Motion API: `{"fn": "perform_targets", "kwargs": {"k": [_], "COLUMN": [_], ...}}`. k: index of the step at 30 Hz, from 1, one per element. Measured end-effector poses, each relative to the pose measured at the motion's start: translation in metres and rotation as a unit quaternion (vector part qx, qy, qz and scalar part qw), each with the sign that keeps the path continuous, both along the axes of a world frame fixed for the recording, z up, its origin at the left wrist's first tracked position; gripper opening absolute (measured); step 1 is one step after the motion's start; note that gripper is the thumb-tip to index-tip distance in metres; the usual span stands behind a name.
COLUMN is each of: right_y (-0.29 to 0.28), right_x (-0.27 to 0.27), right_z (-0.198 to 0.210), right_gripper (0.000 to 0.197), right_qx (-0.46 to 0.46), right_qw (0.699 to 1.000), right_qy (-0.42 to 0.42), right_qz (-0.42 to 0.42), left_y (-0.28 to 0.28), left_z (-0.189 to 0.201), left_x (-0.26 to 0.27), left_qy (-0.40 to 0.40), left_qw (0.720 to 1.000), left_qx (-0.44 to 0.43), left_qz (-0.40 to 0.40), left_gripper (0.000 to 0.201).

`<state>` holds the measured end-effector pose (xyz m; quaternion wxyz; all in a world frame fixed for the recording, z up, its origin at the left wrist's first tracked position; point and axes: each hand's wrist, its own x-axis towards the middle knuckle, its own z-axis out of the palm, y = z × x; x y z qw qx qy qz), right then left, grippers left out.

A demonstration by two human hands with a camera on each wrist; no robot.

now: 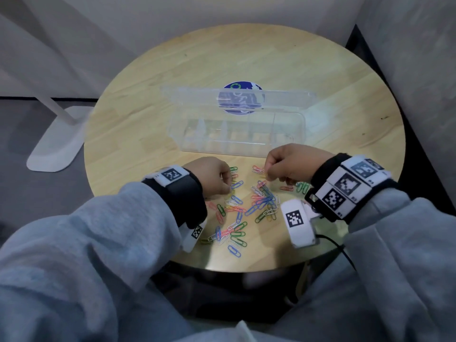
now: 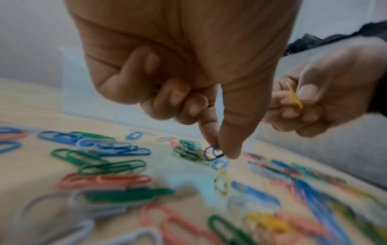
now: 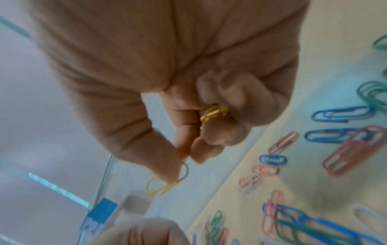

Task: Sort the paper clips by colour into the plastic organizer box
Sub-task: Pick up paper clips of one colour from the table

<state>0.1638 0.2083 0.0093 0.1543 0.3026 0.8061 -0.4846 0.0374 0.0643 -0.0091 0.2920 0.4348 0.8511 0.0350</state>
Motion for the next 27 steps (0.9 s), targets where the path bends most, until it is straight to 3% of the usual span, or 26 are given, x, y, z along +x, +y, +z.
{"fn": "perform_targets", "kwargs": {"k": [3,6,14,21,27], "right_y": [0.005,0.006,0.014,0.024,0.039], "right_x": [0.002,0.001,0.003,0.002,-0.005], "right_z": [0.004,0.007,0.018,0.018,0.018], "right_gripper": [0.022,0.025,0.032,0.024,0.015], "right_qx": [-0.031,-0.101,-0.213,-0.268,-0.284], "right_qw": [0.999,0.991,0.945,0.879,0.823], "right_qy": [0.023,0.062,0.151,0.182,0.223], "right_qz": [-0.025,-0.060,-0.196,-0.350,-0.439], "left_y": [-0.004,-0.005,0.003,0.002,-0.001], "left_z": [0.003,0.002,-0.003,-0.007,0.007], "left_x": [-0.007,-0.007,0.012,0.009,-0.002], "left_qy": [-0.024,0.002,0.028,-0.017,-0.070], "left_qw": [0.999,0.999,0.997,0.996,0.994], "left_qx": [0.004,-0.002,-0.068,-0.082,-0.038], "left_qz": [0.030,0.040,-0.008,0.026,0.074], "left_gripper": [0.016,0.015,0.007,0.019,0.022]}}
